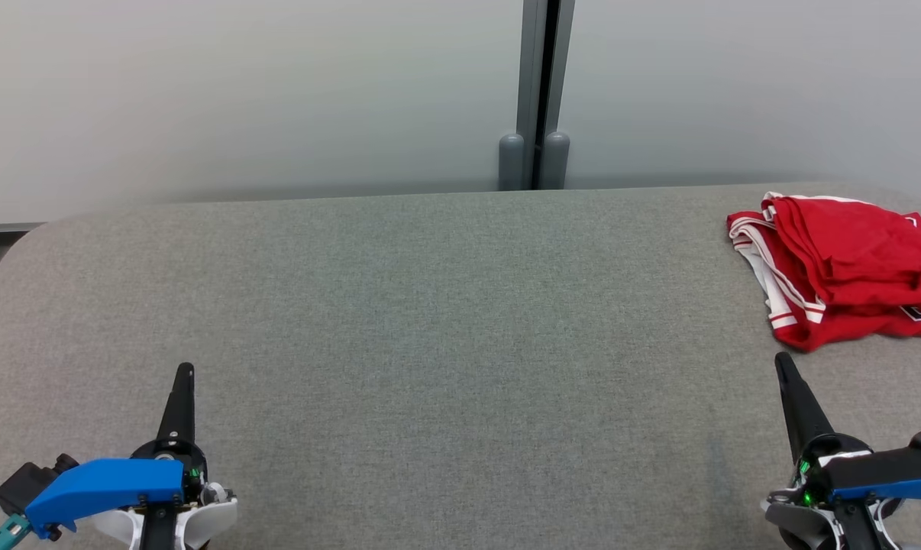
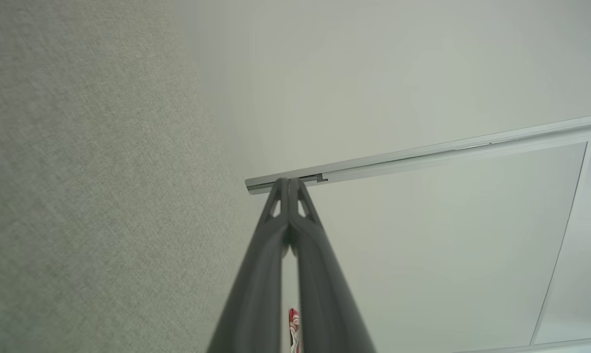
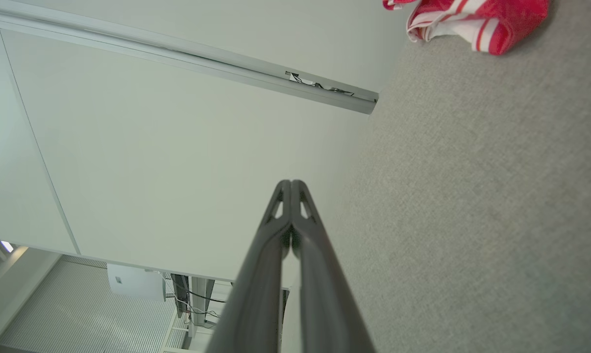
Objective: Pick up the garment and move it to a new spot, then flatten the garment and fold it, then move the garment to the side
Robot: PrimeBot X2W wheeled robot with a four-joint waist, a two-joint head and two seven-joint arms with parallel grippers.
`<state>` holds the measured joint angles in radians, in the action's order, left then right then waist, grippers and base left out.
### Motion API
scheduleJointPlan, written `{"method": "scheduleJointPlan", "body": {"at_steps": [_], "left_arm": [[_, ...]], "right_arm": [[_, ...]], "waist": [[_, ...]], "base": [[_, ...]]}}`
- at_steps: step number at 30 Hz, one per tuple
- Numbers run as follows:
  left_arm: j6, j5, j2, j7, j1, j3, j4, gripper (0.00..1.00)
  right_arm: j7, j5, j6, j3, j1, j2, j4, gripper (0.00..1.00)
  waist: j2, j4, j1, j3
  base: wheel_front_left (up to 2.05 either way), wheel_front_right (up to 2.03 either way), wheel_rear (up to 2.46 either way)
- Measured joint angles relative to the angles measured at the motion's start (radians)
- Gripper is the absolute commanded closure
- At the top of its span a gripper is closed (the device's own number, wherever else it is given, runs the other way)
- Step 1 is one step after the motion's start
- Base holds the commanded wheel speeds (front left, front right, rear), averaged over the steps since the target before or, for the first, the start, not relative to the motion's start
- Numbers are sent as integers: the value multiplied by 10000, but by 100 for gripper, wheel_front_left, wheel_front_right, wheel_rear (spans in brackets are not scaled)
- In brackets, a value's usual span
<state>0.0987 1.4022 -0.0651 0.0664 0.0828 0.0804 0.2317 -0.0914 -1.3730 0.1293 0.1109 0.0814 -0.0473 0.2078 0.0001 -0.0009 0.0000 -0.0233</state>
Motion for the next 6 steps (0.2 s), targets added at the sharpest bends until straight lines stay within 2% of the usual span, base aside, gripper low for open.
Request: {"method": "scheduleJointPlan", "body": {"at_steps": [6], "left_arm": [[69, 443, 35, 111, 30, 54, 29, 100]], "right_arm": [[-46, -500, 0, 4, 82, 0, 75, 100]], "waist": [[0, 2, 0, 39]], "base": [[0, 0, 0]]}}
